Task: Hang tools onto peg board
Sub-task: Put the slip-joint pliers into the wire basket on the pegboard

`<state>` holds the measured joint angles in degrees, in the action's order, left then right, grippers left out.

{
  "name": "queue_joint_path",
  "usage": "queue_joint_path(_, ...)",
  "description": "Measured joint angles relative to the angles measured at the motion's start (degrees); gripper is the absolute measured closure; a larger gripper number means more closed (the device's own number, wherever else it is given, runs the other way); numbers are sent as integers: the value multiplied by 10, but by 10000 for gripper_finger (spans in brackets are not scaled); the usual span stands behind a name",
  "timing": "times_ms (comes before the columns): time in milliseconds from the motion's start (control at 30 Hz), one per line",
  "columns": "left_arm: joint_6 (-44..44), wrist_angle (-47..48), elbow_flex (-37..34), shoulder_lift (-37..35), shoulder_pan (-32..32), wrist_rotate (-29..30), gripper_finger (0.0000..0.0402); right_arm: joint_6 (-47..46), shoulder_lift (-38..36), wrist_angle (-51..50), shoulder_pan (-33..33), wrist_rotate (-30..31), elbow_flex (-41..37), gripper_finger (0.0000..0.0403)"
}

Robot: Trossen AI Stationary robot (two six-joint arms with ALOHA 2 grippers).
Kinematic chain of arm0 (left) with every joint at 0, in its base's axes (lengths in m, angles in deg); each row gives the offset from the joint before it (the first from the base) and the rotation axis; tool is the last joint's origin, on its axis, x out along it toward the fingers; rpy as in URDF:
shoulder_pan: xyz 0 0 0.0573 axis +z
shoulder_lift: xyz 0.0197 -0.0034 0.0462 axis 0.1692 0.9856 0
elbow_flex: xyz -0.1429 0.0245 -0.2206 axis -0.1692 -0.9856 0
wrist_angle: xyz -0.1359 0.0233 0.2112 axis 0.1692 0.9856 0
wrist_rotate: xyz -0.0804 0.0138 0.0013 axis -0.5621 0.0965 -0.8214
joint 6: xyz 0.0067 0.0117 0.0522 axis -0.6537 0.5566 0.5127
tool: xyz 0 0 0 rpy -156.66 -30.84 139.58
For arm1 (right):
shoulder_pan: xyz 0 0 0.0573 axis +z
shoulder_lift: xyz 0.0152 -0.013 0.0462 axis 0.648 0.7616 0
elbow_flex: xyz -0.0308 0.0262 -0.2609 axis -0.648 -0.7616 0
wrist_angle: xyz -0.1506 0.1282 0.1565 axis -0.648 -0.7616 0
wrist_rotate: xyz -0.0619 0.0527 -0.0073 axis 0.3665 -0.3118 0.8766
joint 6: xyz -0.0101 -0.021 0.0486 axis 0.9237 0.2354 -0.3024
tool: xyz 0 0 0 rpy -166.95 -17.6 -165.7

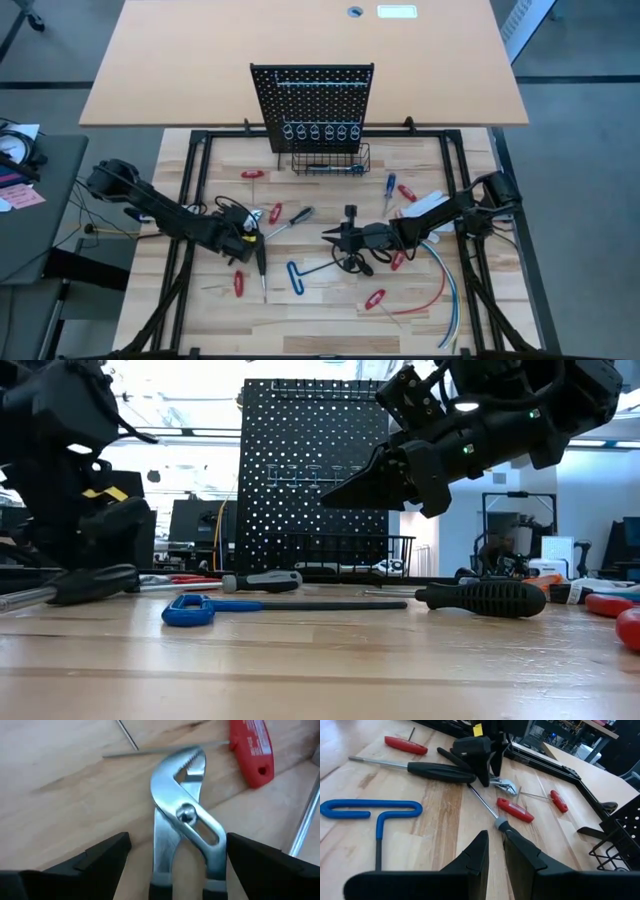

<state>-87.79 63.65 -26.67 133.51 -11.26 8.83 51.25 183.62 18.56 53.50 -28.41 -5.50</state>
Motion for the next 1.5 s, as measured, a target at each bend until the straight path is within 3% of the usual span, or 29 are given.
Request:
queue_joint_path(233,53,-29,-17,0,20,1,84,0,0,-2,0,0,0,337)
queue_joint_path(533,115,-29,-18,0,37,-19,209,0,0,-2,0,0,0,337)
queue_joint_path(633,133,-20,-10,-1,37,-26,211,2,0,-10,0,0,0,337)
queue_joint_path(800,199,54,50,1,38,-52,219,4,-35,-51,4,46,0,337)
queue_joint_path(867,235,84,85,0,41,-60,265,0,-57,-66,4,59,0,337)
queue_joint_path(1000,312,116,161,0,54,-41,299,-17,-93,-97,3,67,-10,337)
queue_joint_path(1100,383,123,211,0,69,-35,331,-25,-108,-105,3,106,-25,337)
queue_joint_path(1233,465,137,245,0,77,-33,368,-33,-112,-101,2,129,-41,337)
queue_joint_path(1367,463,193,246,0,76,-52,362,-37,-111,-98,0,129,-42,337)
queue_joint_path(1500,392,221,218,-1,77,-87,307,-44,-111,-99,4,129,-42,337)
